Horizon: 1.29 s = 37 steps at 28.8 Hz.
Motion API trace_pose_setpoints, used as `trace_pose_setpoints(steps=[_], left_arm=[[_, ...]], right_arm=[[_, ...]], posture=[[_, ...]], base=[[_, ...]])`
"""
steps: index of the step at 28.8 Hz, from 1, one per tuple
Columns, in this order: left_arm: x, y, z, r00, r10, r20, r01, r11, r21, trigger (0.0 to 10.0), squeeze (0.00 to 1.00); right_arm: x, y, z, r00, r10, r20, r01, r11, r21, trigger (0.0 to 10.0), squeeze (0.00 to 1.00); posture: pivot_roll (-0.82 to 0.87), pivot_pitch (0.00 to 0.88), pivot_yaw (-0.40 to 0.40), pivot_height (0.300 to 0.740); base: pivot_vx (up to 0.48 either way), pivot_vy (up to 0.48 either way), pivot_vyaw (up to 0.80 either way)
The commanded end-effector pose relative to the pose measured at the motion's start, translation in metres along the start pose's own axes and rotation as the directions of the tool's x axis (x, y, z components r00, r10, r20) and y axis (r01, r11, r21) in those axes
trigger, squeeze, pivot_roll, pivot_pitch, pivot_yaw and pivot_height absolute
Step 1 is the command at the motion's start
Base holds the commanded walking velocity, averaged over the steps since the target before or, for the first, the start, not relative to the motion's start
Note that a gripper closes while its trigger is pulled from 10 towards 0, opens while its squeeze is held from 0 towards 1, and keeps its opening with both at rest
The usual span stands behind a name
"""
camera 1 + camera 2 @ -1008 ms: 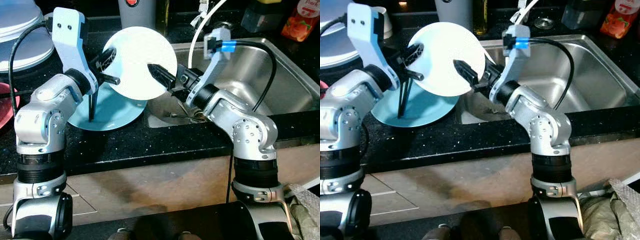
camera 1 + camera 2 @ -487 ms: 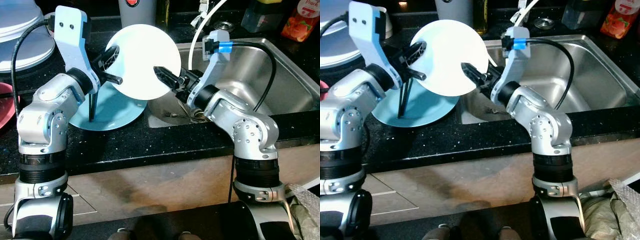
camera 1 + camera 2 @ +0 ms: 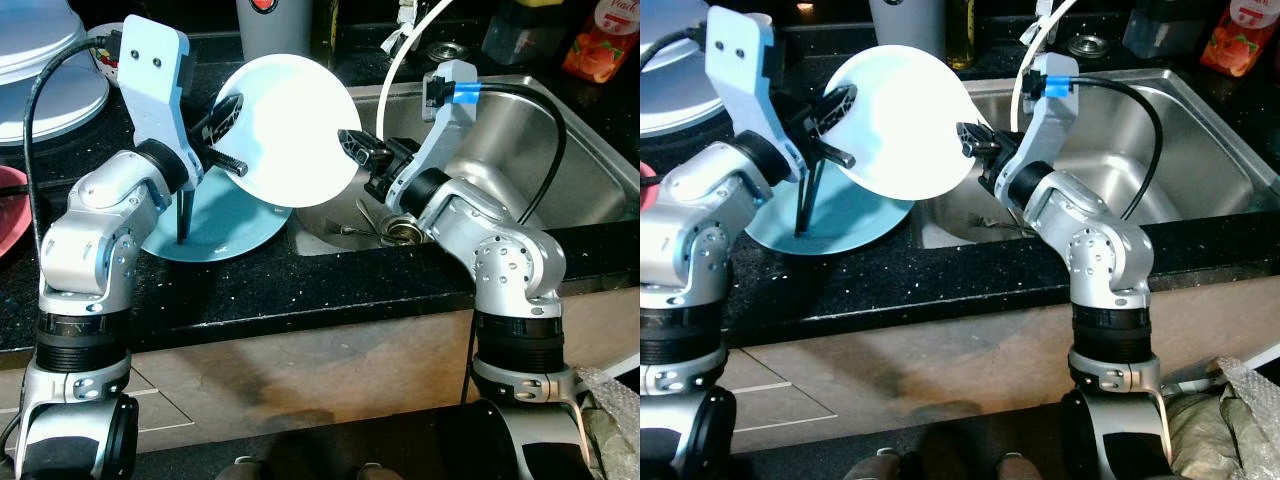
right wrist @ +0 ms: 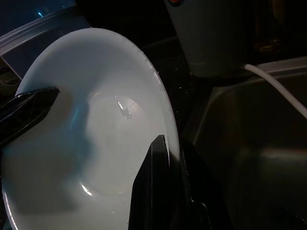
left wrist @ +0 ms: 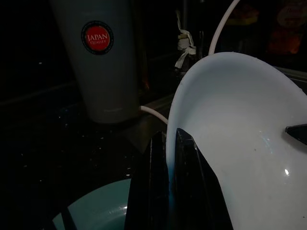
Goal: Kitchen organization
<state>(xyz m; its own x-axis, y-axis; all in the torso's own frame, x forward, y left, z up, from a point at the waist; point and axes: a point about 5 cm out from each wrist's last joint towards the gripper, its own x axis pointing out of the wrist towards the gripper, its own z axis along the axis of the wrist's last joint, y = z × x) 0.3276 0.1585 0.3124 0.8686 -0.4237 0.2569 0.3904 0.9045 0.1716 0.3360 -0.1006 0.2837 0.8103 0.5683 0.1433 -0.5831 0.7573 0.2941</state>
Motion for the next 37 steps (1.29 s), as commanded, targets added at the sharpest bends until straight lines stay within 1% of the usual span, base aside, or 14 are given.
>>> trace_pose_setpoints(steps=[1,2,4,5,7,8,11,18,22,23,28,29,34,37], left_arm=[[0.000,-0.005,-0.005,0.999,-0.042,-0.033,0.043,0.999,0.027,0.0,0.00],[0.000,-0.005,-0.004,0.999,-0.041,-0.036,0.043,0.998,0.047,8.3,0.44],[0.000,-0.004,-0.004,0.998,-0.041,-0.037,0.043,0.997,0.062,8.3,0.44],[0.000,-0.003,-0.003,0.999,-0.036,-0.033,0.038,0.998,0.057,10.0,1.00],[0.001,0.000,-0.002,1.000,-0.005,-0.027,0.007,0.998,0.061,10.0,1.00],[0.002,0.002,-0.002,1.000,0.014,-0.027,-0.012,0.997,0.078,10.0,0.00],[0.002,0.003,-0.002,0.999,0.025,-0.027,-0.023,0.996,0.091,10.0,0.00],[0.002,0.006,0.000,0.999,0.050,-0.003,-0.049,0.993,0.104,10.0,0.00],[0.003,0.008,0.002,0.998,0.053,0.015,-0.054,0.996,0.072,10.0,0.00],[0.003,0.007,0.002,0.999,0.045,0.013,-0.046,0.998,0.037,10.0,1.00],[0.003,0.008,0.003,0.998,0.053,0.020,-0.053,0.998,0.023,10.0,1.00],[0.003,0.008,0.004,0.998,0.054,0.024,-0.054,0.998,0.016,10.0,0.00],[0.004,0.007,0.008,0.998,0.041,0.046,-0.039,0.999,-0.033,10.0,0.00],[0.005,0.002,0.008,0.998,0.000,0.059,0.002,1.000,-0.023,10.0,0.00]], right_arm=[[0.003,0.011,0.007,0.998,0.061,0.025,-0.061,0.998,-0.014,0.0,0.00],[0.003,0.011,0.008,0.998,0.058,0.029,-0.058,0.998,-0.013,0.0,0.00],[0.003,0.011,0.008,0.998,0.056,0.032,-0.055,0.998,-0.012,0.0,0.00],[0.004,0.009,0.010,0.998,0.044,0.046,-0.044,0.999,-0.009,0.0,0.00],[0.004,0.007,0.013,0.998,0.026,0.061,-0.025,1.000,-0.007,0.0,0.00],[0.004,0.005,0.014,0.998,0.014,0.068,-0.014,1.000,-0.006,0.0,0.00],[0.004,0.003,0.015,0.997,0.003,0.074,-0.003,1.000,-0.005,0.0,0.00],[0.002,-0.017,0.026,0.983,-0.126,0.135,0.127,0.992,0.006,0.0,0.00],[0.000,-0.023,0.029,0.977,-0.156,0.148,0.156,0.988,0.010,0.0,0.00],[-0.001,-0.024,0.029,0.976,-0.158,0.150,0.158,0.987,0.009,0.0,0.00],[-0.001,-0.024,0.029,0.975,-0.160,0.151,0.161,0.987,0.008,0.0,0.00],[-0.001,-0.024,0.029,0.975,-0.163,0.152,0.163,0.987,0.008,0.0,0.00],[-0.003,-0.030,0.029,0.967,-0.196,0.160,0.200,0.980,-0.004,0.0,0.00],[-0.010,-0.051,0.035,0.914,-0.343,0.216,0.362,0.930,-0.056,0.0,0.00]], posture=[[0.03,0.118,0.022,0.740],[0.03,0.118,0.022,0.740],[0.03,0.118,0.022,0.740],[0.03,0.115,0.024,0.740],[0.03,0.114,0.025,0.740],[0.03,0.116,0.024,0.740],[0.03,0.116,0.025,0.740],[0.03,0.118,0.026,0.740],[0.03,0.119,0.029,0.740],[0.03,0.119,0.030,0.740],[0.03,0.119,0.031,0.740],[0.03,0.120,0.030,0.740],[0.03,0.118,0.030,0.740],[0.03,0.115,0.030,0.740]], base=[[0.000,0.000,0.00],[0.000,0.000,0.00],[0.000,0.000,0.00],[0.000,0.000,0.00],[0.000,0.000,0.00],[0.000,0.000,0.00],[0.000,0.000,0.00],[0.000,0.000,0.00],[0.000,0.000,0.00],[0.000,0.000,0.00],[0.000,0.000,0.00],[0.000,0.000,0.00],[0.000,0.000,0.00],[0.000,0.000,0.00]])
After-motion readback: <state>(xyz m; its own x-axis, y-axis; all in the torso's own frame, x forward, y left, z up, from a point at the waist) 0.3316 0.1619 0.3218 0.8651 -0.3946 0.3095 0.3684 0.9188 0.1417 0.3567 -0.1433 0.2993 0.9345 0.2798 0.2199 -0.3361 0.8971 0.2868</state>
